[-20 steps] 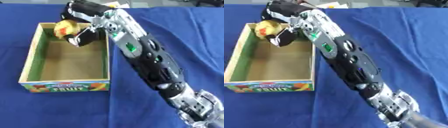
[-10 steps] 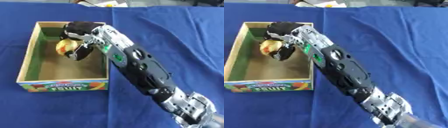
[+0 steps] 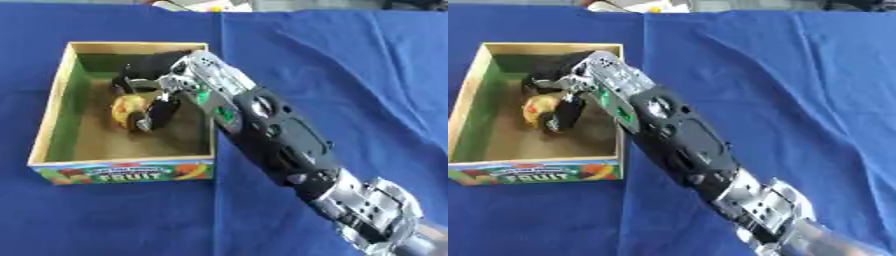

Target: Pick up objects on the table and place them in the box.

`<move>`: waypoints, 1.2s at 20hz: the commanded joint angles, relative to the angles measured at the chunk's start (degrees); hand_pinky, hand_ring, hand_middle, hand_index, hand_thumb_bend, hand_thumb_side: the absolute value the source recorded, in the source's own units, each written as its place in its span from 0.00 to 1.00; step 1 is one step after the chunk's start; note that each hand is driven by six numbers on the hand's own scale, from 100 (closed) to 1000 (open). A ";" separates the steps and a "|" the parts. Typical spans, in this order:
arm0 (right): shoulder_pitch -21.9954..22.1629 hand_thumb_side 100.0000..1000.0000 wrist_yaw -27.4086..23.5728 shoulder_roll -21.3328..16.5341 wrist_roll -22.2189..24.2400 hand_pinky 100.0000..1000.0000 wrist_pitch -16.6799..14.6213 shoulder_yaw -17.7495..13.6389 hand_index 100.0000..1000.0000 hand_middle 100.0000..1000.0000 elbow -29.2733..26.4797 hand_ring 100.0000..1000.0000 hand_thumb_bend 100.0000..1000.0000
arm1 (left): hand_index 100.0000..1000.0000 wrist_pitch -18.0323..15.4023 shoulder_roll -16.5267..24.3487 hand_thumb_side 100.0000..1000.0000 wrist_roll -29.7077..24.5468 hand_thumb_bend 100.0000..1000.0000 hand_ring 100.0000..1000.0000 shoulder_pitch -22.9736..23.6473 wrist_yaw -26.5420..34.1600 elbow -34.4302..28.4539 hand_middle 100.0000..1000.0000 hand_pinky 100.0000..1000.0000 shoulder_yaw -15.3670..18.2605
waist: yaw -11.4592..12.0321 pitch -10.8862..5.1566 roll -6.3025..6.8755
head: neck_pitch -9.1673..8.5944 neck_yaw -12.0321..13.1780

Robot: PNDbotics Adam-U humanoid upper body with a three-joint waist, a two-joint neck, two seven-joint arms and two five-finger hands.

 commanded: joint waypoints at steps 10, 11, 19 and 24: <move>-3.73 0.88 -5.60 -5.93 -1.24 0.84 -0.14 -4.57 1.00 0.76 -7.17 0.77 0.00 | 0.74 0.32 0.37 1.00 0.22 0.00 0.83 -0.03 -0.30 -0.98 0.81 0.53 0.12 | -0.51 -1.35 0.17 | 0.53 1.18; -3.71 1.00 -7.27 -6.65 -1.90 0.84 0.34 -5.43 1.00 0.76 -9.00 0.76 0.00 | 0.74 0.32 0.35 1.00 0.25 0.00 0.83 -0.03 -0.31 -0.98 0.81 0.53 0.13 | -0.59 -1.38 0.16 | 0.50 1.38; -2.51 0.70 -19.97 -13.43 -7.53 0.81 6.61 -11.67 0.96 0.69 -24.16 0.68 0.00 | 0.74 0.41 0.23 1.00 0.43 0.00 0.83 0.08 -0.56 -0.98 0.81 0.53 0.34 | -1.27 -1.65 0.41 | 0.42 2.80; 0.52 0.55 -26.51 -19.28 -22.74 0.74 16.46 -16.18 0.82 0.58 -34.85 0.58 0.00 | 0.74 0.39 0.21 1.00 0.74 0.00 0.83 0.23 -0.82 -0.98 0.81 0.53 0.62 | -2.02 -1.78 0.66 | 0.54 4.05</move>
